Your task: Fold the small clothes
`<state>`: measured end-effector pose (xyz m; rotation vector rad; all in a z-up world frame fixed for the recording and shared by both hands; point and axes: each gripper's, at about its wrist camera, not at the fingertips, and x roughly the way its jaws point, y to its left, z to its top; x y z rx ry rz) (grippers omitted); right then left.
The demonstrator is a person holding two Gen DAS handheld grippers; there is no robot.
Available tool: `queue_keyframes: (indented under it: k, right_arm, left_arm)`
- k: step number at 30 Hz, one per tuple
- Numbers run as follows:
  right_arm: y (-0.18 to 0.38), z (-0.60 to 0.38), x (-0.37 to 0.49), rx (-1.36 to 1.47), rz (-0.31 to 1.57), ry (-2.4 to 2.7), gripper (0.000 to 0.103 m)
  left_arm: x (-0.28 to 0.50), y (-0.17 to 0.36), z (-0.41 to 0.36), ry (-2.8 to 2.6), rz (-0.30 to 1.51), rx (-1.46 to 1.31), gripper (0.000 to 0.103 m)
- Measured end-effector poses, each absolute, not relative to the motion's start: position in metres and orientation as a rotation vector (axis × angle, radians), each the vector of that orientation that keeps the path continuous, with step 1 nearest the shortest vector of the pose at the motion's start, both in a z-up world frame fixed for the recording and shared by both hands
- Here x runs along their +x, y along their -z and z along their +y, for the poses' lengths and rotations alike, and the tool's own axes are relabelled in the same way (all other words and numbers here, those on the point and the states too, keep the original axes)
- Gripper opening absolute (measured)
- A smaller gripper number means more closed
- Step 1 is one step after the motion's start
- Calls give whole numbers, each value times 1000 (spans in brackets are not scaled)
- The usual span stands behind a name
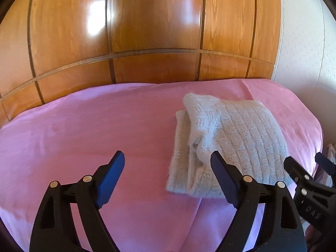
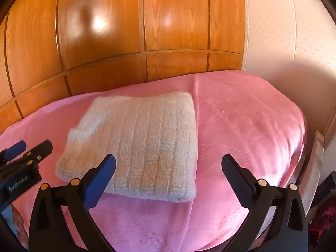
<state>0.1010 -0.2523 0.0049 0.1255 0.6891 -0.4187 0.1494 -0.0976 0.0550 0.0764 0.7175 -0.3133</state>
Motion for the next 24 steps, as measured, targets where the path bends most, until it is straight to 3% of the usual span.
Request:
queue_keyframes:
  k: [24]
  right_arm:
    - [-10, -236, 89, 91, 659, 450, 101]
  left_arm:
    - [127, -60, -90, 300, 703, 57, 98]
